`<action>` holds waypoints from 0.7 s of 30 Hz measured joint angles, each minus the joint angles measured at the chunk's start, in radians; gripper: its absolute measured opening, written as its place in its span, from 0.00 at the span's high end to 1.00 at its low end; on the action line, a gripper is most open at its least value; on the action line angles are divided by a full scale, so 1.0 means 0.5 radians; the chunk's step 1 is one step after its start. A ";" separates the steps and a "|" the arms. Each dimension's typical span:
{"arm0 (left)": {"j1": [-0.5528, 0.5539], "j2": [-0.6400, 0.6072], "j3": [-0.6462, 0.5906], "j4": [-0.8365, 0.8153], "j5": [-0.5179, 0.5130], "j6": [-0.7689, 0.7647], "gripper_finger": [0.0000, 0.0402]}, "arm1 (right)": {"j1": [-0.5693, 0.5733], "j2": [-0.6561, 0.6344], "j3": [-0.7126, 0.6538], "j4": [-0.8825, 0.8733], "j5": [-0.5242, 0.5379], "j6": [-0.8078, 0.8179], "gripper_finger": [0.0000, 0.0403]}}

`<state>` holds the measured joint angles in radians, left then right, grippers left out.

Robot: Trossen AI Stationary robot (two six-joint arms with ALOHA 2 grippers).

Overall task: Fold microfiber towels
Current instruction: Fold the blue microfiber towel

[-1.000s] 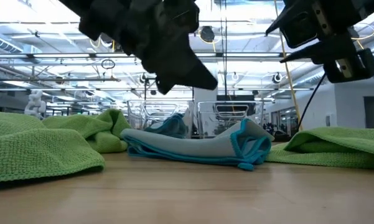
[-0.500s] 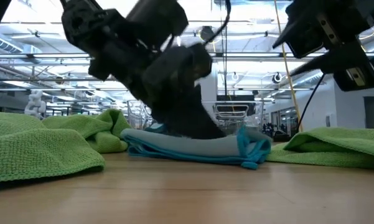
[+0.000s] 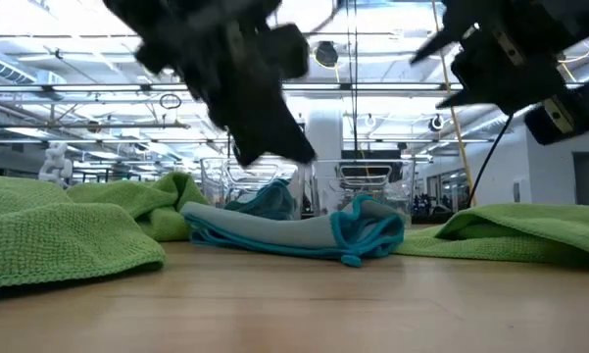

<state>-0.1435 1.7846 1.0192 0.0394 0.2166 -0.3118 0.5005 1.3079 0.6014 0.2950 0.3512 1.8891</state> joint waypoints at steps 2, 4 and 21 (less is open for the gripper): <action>0.017 -0.125 -0.002 -0.086 -0.031 0.050 0.96 | 0.023 0.078 0.110 -0.032 0.082 0.014 0.51; 0.039 -0.256 -0.002 -0.200 -0.081 0.096 0.98 | 0.039 0.199 0.265 -0.122 0.190 0.063 0.49; 0.166 -0.387 -0.002 -0.869 -0.119 0.441 0.99 | 0.130 1.043 1.200 -0.854 0.212 0.585 0.48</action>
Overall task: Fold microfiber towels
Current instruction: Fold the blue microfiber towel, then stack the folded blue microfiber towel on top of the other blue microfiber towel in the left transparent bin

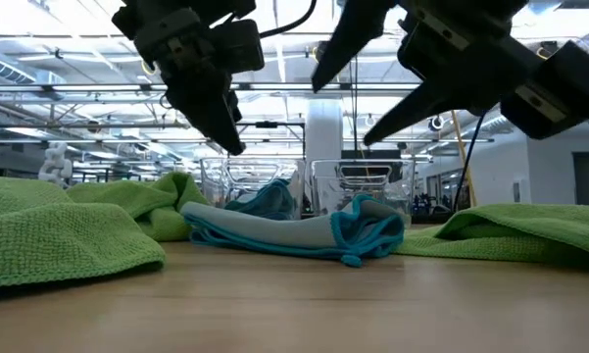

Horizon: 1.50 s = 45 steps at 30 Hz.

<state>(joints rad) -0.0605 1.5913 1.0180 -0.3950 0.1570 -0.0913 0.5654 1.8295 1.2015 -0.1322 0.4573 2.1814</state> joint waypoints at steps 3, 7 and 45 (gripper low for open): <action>-0.001 0.000 0.000 -0.004 0.006 0.005 0.97 | 0.000 0.004 0.000 -0.031 -0.008 0.002 0.46; 0.001 0.000 0.000 -0.013 0.018 0.027 0.96 | -0.002 0.005 0.000 -0.204 -0.002 -0.007 0.42; -0.037 0.449 0.002 0.135 0.068 0.168 0.95 | -0.161 0.003 -0.309 0.059 -0.204 0.011 0.21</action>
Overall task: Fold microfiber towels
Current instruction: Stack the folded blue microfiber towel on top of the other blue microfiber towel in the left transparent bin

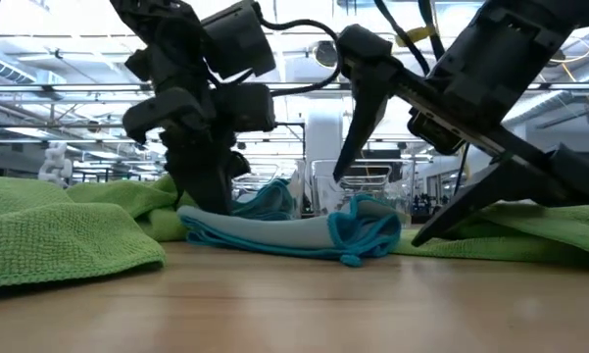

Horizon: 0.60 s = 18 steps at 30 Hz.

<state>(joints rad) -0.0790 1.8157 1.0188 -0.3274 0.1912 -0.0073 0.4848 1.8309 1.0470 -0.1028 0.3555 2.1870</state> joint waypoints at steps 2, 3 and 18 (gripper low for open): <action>-0.002 0.022 0.003 -0.007 -0.001 -0.003 0.95 | -0.023 0.000 -0.002 0.003 -0.057 -0.009 0.21; -0.002 0.035 0.004 -0.019 0.001 -0.009 0.96 | -0.030 0.000 -0.002 0.007 -0.090 -0.016 0.21; -0.003 0.058 -0.003 0.077 0.012 -0.218 0.99 | -0.059 0.226 0.055 0.354 -0.127 0.009 0.21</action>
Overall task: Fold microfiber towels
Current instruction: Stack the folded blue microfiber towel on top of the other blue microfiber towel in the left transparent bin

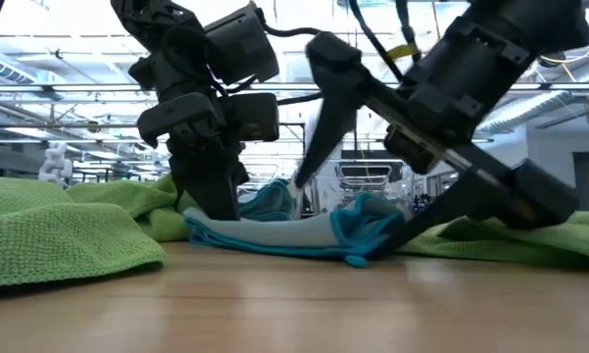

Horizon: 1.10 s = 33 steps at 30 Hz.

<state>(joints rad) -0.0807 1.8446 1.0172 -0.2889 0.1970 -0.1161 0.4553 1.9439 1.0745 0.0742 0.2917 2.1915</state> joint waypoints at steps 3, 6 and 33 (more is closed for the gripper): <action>0.000 0.001 0.000 0.006 0.004 -0.029 0.99 | -0.002 0.030 0.015 0.040 0.001 0.003 0.21; 0.002 0.002 0.000 -0.001 0.009 -0.035 0.97 | -0.001 0.010 0.013 0.001 0.020 0.015 0.21; 0.005 0.002 -0.001 -0.027 0.024 -0.104 0.98 | -0.007 -0.101 0.008 -0.312 0.037 0.029 0.21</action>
<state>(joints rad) -0.0784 1.8458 1.0168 -0.3026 0.2088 -0.1683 0.4519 1.8933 1.0783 -0.0818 0.3101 2.2059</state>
